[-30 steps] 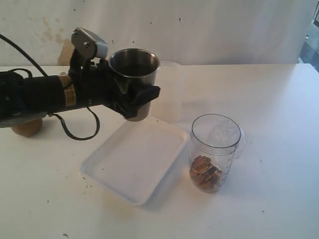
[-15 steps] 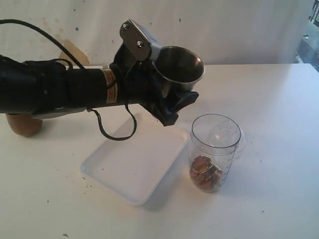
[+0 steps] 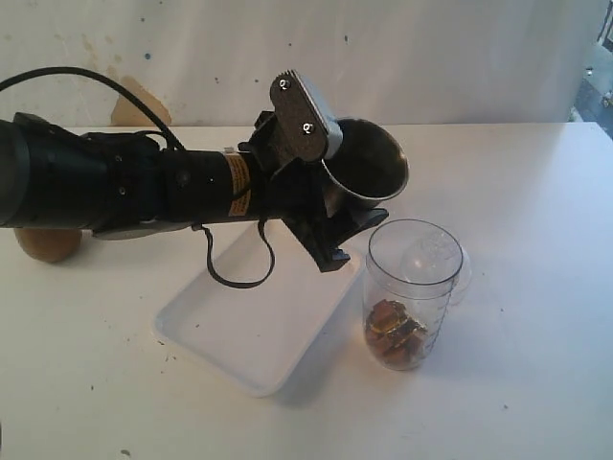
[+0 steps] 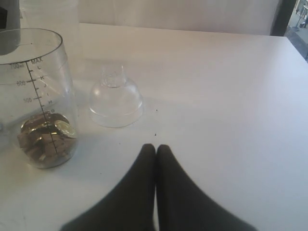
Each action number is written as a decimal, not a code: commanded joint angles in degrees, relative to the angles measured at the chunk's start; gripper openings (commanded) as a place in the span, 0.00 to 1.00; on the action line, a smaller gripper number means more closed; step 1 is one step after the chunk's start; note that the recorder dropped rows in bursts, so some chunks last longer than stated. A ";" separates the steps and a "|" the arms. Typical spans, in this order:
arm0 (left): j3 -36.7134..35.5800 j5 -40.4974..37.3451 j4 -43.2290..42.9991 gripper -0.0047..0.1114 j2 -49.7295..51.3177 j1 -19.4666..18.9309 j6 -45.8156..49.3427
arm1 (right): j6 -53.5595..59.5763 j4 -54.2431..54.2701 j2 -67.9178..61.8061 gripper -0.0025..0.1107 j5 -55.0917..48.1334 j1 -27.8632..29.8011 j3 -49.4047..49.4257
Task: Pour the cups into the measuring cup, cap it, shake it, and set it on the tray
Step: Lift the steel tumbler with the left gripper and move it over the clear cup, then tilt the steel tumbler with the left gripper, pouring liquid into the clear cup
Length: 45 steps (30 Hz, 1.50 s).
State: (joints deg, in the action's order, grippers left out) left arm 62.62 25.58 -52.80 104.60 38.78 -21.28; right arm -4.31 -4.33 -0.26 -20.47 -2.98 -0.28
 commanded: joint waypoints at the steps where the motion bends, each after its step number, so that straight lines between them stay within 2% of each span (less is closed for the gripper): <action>1: 0.84 2.26 1.84 0.04 -0.91 0.53 3.37 | -0.64 -0.17 0.26 0.02 0.40 0.34 0.28; 6: 0.84 4.87 1.84 0.04 -0.91 0.63 5.87 | -0.64 -0.17 0.26 0.02 0.40 0.34 0.28; 12: 0.84 4.39 1.84 0.04 -0.91 0.63 12.26 | -0.64 -0.17 0.26 0.02 0.40 0.34 0.28; 25: 0.84 0.69 4.01 0.04 -1.38 1.02 11.00 | -0.64 -0.17 0.26 0.02 0.40 0.34 0.28; 31: 0.84 0.05 4.01 0.04 -1.38 2.02 16.61 | -0.64 -0.17 0.26 0.02 0.40 0.34 0.28; 45: 0.84 -2.68 4.01 0.04 -1.38 2.02 20.34 | -0.64 -0.17 0.26 0.02 0.40 0.34 0.28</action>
State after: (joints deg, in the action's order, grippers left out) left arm 62.62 21.01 -50.12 104.60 40.52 -1.57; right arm -4.87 -4.33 -0.26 -20.47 -2.98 -0.28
